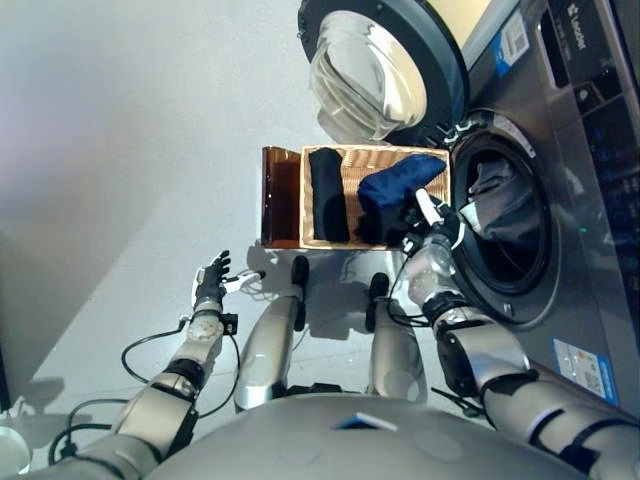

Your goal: Pick up the clothes and place them into the washing machine

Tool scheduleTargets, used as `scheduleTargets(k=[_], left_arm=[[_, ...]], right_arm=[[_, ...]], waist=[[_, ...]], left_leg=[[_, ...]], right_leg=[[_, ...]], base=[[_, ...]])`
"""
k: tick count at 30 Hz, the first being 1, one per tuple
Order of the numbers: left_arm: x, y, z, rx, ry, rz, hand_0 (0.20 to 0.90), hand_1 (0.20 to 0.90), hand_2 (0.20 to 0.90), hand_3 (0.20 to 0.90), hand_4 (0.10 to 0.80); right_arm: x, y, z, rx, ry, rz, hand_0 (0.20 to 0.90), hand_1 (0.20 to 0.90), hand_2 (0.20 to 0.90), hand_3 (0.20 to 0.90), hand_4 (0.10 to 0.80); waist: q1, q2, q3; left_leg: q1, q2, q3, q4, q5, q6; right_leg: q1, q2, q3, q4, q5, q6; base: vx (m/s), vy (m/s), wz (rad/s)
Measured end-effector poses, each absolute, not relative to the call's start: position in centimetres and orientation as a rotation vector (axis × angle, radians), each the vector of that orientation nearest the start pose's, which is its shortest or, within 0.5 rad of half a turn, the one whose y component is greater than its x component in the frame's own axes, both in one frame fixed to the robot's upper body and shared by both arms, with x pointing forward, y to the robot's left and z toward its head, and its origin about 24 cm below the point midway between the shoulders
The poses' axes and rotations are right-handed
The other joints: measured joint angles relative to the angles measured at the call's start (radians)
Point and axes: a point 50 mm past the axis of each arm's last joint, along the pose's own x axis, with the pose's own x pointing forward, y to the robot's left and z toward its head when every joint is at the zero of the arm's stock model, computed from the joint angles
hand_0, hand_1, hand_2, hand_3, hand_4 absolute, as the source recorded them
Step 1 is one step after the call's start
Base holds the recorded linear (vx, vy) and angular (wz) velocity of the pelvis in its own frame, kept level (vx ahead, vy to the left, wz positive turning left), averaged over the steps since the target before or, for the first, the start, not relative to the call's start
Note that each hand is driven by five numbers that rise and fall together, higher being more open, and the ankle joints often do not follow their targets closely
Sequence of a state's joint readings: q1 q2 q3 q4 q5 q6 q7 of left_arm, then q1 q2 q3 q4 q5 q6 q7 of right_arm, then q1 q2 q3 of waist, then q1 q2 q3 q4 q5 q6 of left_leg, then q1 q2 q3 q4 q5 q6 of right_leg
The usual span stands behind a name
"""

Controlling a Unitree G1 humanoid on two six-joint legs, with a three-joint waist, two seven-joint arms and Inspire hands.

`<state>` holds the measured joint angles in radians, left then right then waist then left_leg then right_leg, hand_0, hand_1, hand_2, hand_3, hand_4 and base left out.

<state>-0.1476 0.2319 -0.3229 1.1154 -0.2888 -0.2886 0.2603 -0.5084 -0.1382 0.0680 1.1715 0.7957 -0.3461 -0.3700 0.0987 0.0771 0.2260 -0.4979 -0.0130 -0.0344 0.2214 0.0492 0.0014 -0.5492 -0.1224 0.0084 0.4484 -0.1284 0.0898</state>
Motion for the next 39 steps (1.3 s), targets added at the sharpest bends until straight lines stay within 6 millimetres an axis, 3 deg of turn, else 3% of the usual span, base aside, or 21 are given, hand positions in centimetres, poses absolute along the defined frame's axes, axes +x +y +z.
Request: scheduleTargets(k=[9, 11, 12, 18, 26, 28, 30, 39], left_arm=[[18.6, 21.1, -12.1, 0.239, 0.699, 0.214, 0.900, 0.900, 0.900, 0.900, 0.800], [19.0, 21.1, -11.9, 0.239, 0.688, 0.214, 0.900, 0.900, 0.900, 0.900, 0.800], [19.1, 21.2, -11.8, 0.238, 0.685, 0.216, 0.900, 0.900, 0.900, 0.900, 0.800], [19.1, 21.2, -11.8, 0.249, 0.684, 0.210, 0.900, 0.900, 0.900, 0.900, 0.800], [19.8, 22.2, -11.3, 0.256, 0.668, 0.239, 0.900, 0.900, 0.900, 0.900, 0.800], [20.0, 22.2, -11.2, 0.255, 0.662, 0.238, 0.900, 0.900, 0.900, 0.900, 0.800], [20.3, 22.1, -11.0, 0.255, 0.653, 0.237, 0.900, 0.900, 0.900, 0.900, 0.800], [21.7, 21.9, -10.2, 0.271, 0.607, 0.218, 0.900, 0.900, 0.900, 0.900, 0.800]], right_arm=[[30.3, -20.6, -4.2, 0.365, 0.410, -0.629, 0.900, 0.900, 0.900, 0.900, 0.800], [31.0, -21.5, -3.4, 0.217, 0.424, -0.597, 0.900, 0.900, 0.900, 0.900, 0.800], [31.5, -21.9, -2.7, 0.047, 0.420, -0.552, 0.900, 0.900, 0.900, 0.900, 0.800], [33.4, -23.0, 0.0, -0.553, 0.331, -0.338, 0.900, 0.900, 0.900, 0.900, 0.800], [35.9, -23.0, 3.2, -0.678, 0.294, -0.343, 0.900, 0.900, 0.900, 0.900, 0.800], [36.2, -22.5, 3.5, -0.753, 0.272, -0.305, 0.900, 0.900, 0.900, 0.900, 0.800], [36.4, -21.7, 3.6, -0.942, 0.239, -0.217, 0.900, 0.900, 0.900, 0.900, 0.800], [36.9, -21.2, 4.3, -1.280, 0.154, -0.087, 0.900, 0.900, 0.900, 0.900, 0.800]], waist=[[0.001, 0.000, -0.001], [0.004, 0.000, -0.001], [0.006, 0.000, -0.001], [0.014, -0.006, 0.008], [0.026, -0.031, 0.085], [0.029, -0.035, 0.096], [0.029, -0.038, 0.103], [0.033, -0.041, 0.127]], left_leg=[[-0.014, 0.000, -0.003, 0.005, 0.000, -0.001], [-0.036, 0.000, -0.004, 0.007, 0.005, 0.000], [-0.049, -0.001, -0.006, 0.008, 0.010, 0.003], [-0.054, -0.001, -0.019, 0.006, 0.013, 0.004], [-0.059, -0.002, -0.028, 0.005, 0.013, -0.002], [-0.061, -0.003, -0.028, 0.004, 0.013, -0.002], [-0.070, -0.002, -0.033, 0.005, 0.016, 0.003], [-0.071, -0.004, -0.041, 0.003, 0.015, 0.004]], right_leg=[[-0.008, 0.001, -0.005, 0.001, 0.000, 0.000], [-0.029, 0.000, -0.008, 0.004, 0.002, -0.001], [-0.038, 0.000, -0.012, 0.005, 0.005, 0.002], [-0.037, 0.000, -0.025, 0.001, 0.007, 0.005], [-0.037, -0.002, -0.033, -0.002, 0.003, -0.001], [-0.036, -0.002, -0.034, -0.007, 0.004, 0.000], [-0.036, -0.001, -0.041, -0.016, 0.010, 0.010], [-0.032, -0.002, -0.048, -0.018, 0.012, 0.012]], base=[[-0.011, -0.002, 0.01], [-0.032, -0.008, 0.08], [-0.015, -0.014, 0.09], [0.004, -0.013, 0.06], [0.006, 0.006, 0.02], [0.021, -0.003, 0.04], [0.017, -0.006, 0.06], [0.004, 0.000, 0.02]])
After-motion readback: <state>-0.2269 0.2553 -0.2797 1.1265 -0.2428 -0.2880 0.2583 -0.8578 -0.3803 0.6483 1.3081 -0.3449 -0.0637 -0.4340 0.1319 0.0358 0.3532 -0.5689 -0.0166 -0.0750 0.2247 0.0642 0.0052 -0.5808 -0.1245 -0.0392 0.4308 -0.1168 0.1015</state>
